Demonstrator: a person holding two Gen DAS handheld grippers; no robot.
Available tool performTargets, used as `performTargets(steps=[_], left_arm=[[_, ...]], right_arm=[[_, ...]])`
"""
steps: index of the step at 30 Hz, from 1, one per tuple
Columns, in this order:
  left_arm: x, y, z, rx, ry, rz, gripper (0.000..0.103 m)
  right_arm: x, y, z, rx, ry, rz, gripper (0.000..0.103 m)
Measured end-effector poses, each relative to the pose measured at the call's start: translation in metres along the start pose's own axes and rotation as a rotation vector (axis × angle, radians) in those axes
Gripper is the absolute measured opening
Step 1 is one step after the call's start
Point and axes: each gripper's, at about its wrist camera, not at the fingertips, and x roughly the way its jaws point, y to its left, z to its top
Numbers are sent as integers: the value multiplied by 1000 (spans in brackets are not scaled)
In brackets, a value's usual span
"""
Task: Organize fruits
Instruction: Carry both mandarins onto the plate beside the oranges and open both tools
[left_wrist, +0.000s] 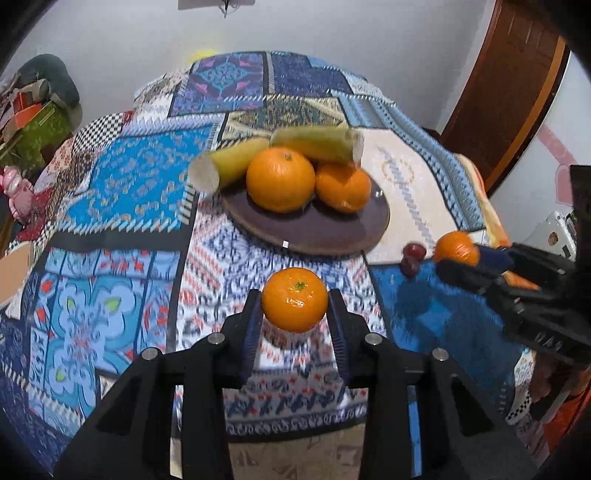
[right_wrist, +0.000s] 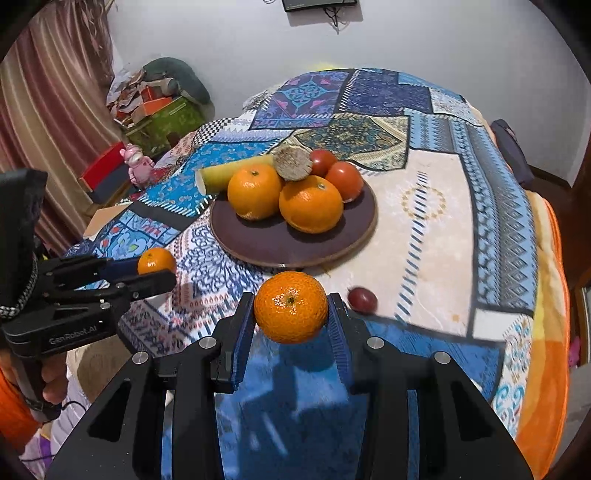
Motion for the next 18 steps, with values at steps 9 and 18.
performTargets(steps=[9, 18], left_arm=[[10, 0, 30, 13, -35, -6, 35], [31, 10, 42, 21, -21, -3, 35]], right_arm=[[26, 5, 16, -2, 8, 18, 36], [52, 8, 27, -2, 33, 25, 36]])
